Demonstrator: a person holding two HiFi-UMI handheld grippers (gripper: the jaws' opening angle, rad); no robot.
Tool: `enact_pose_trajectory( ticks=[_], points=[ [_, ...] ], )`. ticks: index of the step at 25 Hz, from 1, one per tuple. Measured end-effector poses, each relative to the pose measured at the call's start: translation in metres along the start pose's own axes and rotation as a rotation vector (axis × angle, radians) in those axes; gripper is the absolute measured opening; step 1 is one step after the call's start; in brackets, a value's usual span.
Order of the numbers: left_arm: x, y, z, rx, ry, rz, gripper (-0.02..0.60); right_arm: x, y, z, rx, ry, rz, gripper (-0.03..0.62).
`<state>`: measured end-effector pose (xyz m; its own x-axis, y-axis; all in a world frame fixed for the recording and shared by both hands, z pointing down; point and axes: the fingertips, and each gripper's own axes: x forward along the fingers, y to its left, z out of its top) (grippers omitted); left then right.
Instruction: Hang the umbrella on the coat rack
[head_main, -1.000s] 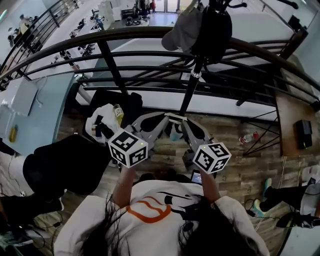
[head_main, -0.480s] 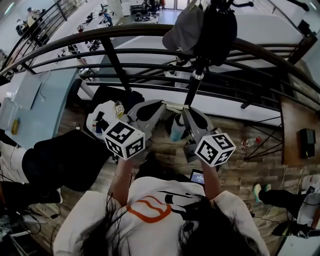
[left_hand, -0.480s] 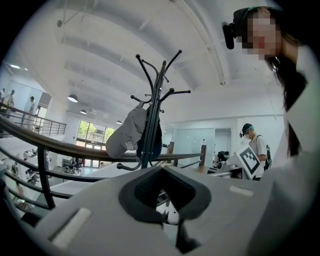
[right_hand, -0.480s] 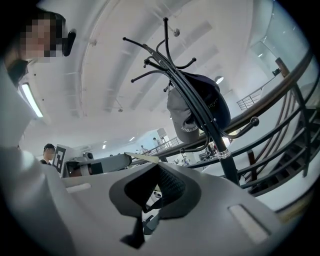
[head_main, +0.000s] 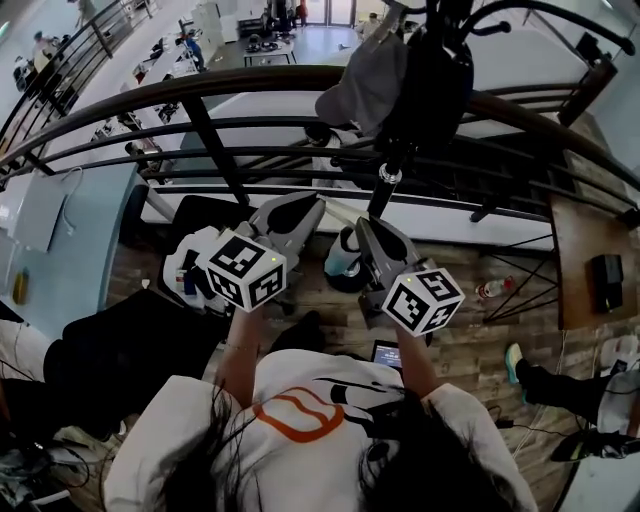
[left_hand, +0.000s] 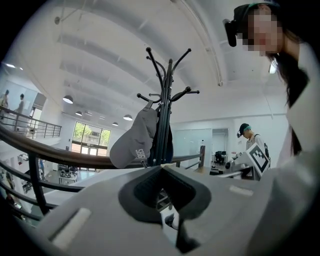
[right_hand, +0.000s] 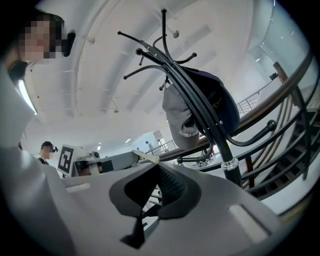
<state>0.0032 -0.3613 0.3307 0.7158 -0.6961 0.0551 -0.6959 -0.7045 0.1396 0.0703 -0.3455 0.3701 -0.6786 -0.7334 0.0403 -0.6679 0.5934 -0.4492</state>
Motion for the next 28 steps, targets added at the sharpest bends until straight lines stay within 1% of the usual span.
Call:
enact_pose_trajectory(
  ticks=[6, 13, 22, 25, 28],
  points=[
    [0.02, 0.038, 0.001, 0.028, 0.019, -0.009, 0.0, 0.031, -0.011, 0.01, 0.001, -0.01, -0.03, 0.021],
    [0.044, 0.079, -0.02, 0.032, 0.074, 0.003, 0.0, 0.061, -0.028, 0.014, 0.001, 0.001, -0.075, 0.02],
    [0.075, 0.111, -0.042, 0.097, 0.153, 0.003, 0.0, 0.088, -0.038, 0.017, -0.023, 0.019, -0.104, 0.021],
    [0.086, 0.12, -0.042, 0.096, 0.135, -0.007, 0.0, 0.098, -0.046, 0.019, -0.017, 0.019, -0.121, 0.021],
    [0.096, 0.127, -0.043, 0.125, 0.069, 0.005, 0.0, 0.103, -0.052, 0.016, -0.002, 0.021, -0.132, 0.021]
  ],
)
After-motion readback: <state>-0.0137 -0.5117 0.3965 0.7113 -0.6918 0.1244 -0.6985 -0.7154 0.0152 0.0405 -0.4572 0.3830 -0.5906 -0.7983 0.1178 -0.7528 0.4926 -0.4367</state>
